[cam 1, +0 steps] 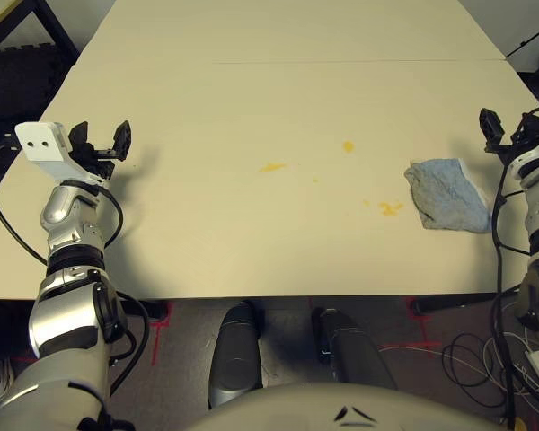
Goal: Wipe the water off the table with a rag.
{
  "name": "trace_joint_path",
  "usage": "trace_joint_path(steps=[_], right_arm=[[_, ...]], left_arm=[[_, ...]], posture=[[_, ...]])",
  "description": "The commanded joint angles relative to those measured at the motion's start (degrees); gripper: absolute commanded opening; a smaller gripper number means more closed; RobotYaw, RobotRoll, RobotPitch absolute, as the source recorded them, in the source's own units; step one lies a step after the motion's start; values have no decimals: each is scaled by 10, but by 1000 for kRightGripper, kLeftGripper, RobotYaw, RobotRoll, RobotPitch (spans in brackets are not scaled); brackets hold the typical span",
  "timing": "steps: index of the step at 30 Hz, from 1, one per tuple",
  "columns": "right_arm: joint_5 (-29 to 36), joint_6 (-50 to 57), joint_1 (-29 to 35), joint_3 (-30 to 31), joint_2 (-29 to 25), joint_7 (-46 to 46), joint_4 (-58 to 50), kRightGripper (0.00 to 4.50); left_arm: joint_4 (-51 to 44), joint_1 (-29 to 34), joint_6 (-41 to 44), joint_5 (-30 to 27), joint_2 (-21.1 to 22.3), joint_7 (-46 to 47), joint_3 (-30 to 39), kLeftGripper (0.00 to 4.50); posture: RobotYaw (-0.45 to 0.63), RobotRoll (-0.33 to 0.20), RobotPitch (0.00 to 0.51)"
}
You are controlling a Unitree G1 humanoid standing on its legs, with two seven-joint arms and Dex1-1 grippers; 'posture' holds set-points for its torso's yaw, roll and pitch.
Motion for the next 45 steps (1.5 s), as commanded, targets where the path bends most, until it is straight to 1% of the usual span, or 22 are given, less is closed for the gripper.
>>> trace_joint_path(steps=[1, 4, 10, 18, 22, 25, 29, 31, 35, 42, 45], right_arm=[[-3, -3, 10, -2, -1, 3, 2, 4466], [-1, 1, 18, -6, -5, 0, -1, 4466], [-1, 3, 17, -5, -7, -4, -6, 4466], [2, 4, 21, -8, -9, -4, -15, 4466], [3, 5, 28, -10, -8, -5, -20, 4466], [4, 7, 33, -10, -8, -7, -22, 4466], [3, 8, 33, -10, -8, -7, -20, 4466], [3, 8, 30, -9, -9, -7, -16, 4466], [2, 8, 25, -8, -9, -7, -11, 4466], [-1, 20, 25, -6, -10, -4, 8, 4466], [-1, 35, 26, -2, -18, 15, 15, 4466]], left_arm=[[-7, 5, 6, 3, -5, 2, -6, 4500], [-9, 2, 8, 4, -8, -5, -12, 4500], [0, -14, 9, 5, -10, -7, -19, 4500], [1, -30, 13, 7, -27, -18, -31, 4500], [-8, -34, 17, 3, -33, -41, -37, 4500], [-28, -32, 40, -8, -38, -80, -43, 4500], [-86, -13, 91, -29, -45, -152, -52, 4500], [-134, 8, 120, -39, -47, -200, -68, 4500], [-226, 53, 169, -54, -48, -267, -101, 4500], [-385, 136, 252, -83, -24, -359, -150, 4500], [-422, 160, 268, -86, -15, -377, -158, 4500]], posture=[[192, 0, 202], [181, 0, 213], [146, 0, 209], [129, 0, 204], [119, 0, 203], [119, 0, 204], [128, 0, 201], [135, 0, 199], [147, 0, 191], [167, 0, 187], [167, 0, 187]])
